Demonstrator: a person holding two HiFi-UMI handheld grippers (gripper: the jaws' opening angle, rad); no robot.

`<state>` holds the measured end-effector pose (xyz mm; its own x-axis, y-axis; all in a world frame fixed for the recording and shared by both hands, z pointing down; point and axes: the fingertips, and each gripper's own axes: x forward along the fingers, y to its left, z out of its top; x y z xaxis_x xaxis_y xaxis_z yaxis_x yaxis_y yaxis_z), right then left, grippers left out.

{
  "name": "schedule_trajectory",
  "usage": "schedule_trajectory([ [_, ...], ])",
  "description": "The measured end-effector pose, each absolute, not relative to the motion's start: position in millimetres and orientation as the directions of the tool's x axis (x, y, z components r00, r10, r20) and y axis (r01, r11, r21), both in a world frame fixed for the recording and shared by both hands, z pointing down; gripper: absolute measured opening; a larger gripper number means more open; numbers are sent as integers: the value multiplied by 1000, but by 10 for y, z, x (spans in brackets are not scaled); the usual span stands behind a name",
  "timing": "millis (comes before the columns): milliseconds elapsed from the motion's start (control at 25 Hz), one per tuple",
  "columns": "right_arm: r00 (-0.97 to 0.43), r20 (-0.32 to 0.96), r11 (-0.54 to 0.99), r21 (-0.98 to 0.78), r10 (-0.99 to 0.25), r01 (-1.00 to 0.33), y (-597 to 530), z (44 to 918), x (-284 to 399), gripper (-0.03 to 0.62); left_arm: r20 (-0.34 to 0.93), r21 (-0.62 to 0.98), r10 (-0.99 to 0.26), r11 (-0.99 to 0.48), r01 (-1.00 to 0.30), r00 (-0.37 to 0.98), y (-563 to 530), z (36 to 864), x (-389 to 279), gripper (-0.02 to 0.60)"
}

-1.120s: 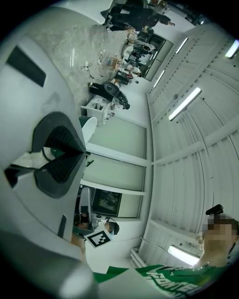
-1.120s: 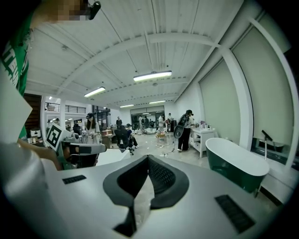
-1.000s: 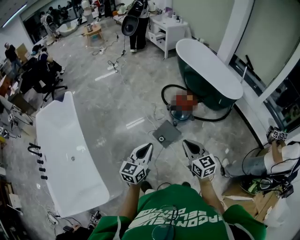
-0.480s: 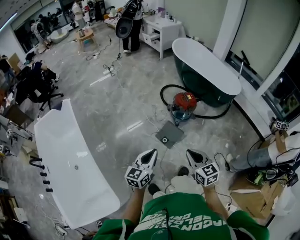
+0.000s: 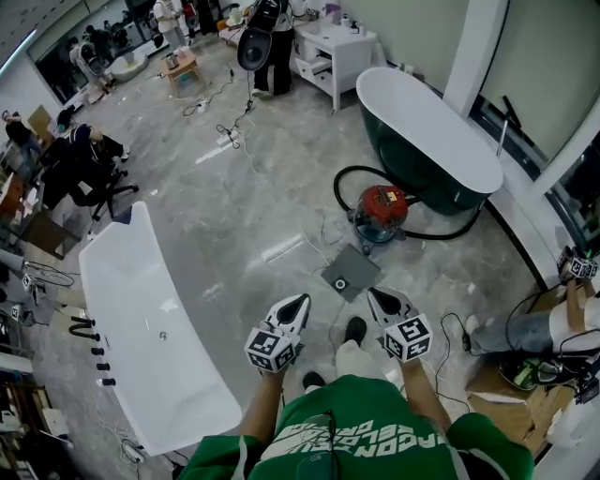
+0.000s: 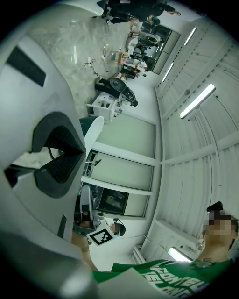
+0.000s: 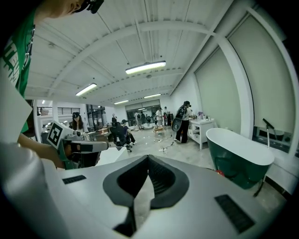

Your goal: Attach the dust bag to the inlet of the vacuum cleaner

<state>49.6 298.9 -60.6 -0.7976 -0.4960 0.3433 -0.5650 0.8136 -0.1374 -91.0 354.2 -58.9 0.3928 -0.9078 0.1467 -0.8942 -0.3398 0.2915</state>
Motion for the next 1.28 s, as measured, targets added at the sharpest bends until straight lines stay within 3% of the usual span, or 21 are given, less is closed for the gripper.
schedule_trajectory([
  [280, -826, 335, 831, -175, -453, -527, 2054, -560, 365, 9, 179, 281, -906, -325, -903, 382, 2631, -612, -986, 4],
  [680, -813, 350, 811, -199, -466, -550, 1114, -413, 718, 9, 217, 273, -899, -318, -908, 380, 1681, -471, -718, 5],
  [1280, -813, 397, 829, -190, -426, -527, 786, -176, 933, 9, 247, 273, -901, -288, -918, 357, 1447, -212, -513, 5],
])
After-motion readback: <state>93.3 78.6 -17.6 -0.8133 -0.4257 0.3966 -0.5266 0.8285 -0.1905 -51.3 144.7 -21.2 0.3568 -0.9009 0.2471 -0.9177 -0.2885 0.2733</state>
